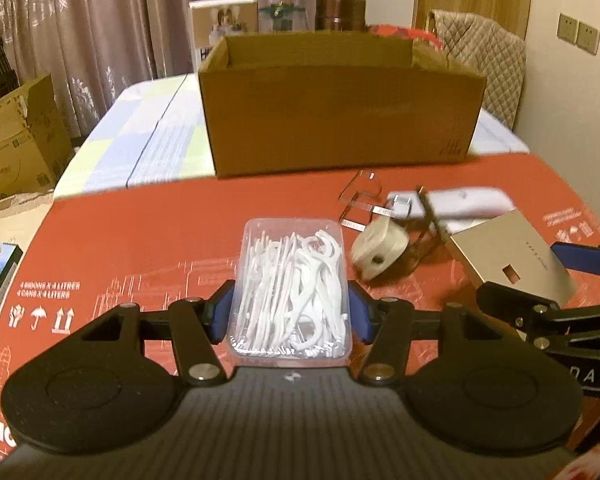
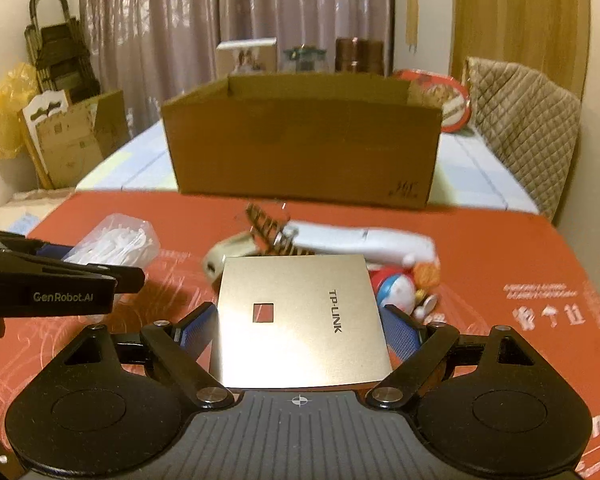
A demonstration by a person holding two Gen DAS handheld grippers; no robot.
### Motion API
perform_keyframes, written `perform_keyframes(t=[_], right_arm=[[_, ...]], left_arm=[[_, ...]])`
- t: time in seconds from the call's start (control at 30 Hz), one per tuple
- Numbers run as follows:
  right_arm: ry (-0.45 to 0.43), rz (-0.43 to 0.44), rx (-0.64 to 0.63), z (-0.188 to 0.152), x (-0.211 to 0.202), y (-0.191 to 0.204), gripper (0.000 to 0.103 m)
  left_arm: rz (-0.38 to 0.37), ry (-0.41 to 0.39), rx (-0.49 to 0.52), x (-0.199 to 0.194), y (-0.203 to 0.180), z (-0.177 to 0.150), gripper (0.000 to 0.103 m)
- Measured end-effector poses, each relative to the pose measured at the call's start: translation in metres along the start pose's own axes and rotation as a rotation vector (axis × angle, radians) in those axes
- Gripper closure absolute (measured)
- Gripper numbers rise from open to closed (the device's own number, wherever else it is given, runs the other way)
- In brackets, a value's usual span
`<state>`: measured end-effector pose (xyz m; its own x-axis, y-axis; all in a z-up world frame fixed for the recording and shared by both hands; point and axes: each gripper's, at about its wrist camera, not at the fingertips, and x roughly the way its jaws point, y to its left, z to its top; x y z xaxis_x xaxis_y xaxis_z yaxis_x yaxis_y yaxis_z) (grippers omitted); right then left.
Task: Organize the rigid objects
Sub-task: 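Carry the floss box and TP-LINK plate with both tools over the box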
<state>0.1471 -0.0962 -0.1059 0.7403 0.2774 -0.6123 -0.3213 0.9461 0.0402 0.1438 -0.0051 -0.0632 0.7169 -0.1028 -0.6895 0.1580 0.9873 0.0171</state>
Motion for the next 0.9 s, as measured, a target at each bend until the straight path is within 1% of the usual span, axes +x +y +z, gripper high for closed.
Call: perform_keyframes(t=[0.27, 0.43, 0.57, 0.67, 0.77, 0.9], right_arm=[[-0.049, -0.009, 0.006, 0.042, -0.019, -0.017, 0.018], [-0.063, 0.005, 0.007, 0.083, -0.019, -0.034, 0.018], [-0.079, 0.021, -0.012, 0.123, -0.009, -0.043, 0.018], [-0.087, 0.029, -0.019, 0.155, 0.004, -0.051, 0.018], [-0.063, 0.053, 0.009, 0.183, 0.023, -0.059, 0.018], [-0.043, 0.046, -0.006, 0.21, 0.051, -0.062, 0.018]], left_arm=[[-0.023, -0.05, 0.005, -0.016, -0.014, 0.035, 0.05], [-0.031, -0.063, 0.018, -0.017, -0.014, 0.067, 0.05], [-0.025, -0.086, 0.032, -0.014, -0.009, 0.102, 0.05], [-0.029, -0.091, 0.032, -0.003, -0.003, 0.131, 0.05], [-0.034, -0.097, 0.035, 0.012, -0.001, 0.157, 0.05], [-0.035, -0.079, 0.033, 0.038, 0.004, 0.182, 0.05]])
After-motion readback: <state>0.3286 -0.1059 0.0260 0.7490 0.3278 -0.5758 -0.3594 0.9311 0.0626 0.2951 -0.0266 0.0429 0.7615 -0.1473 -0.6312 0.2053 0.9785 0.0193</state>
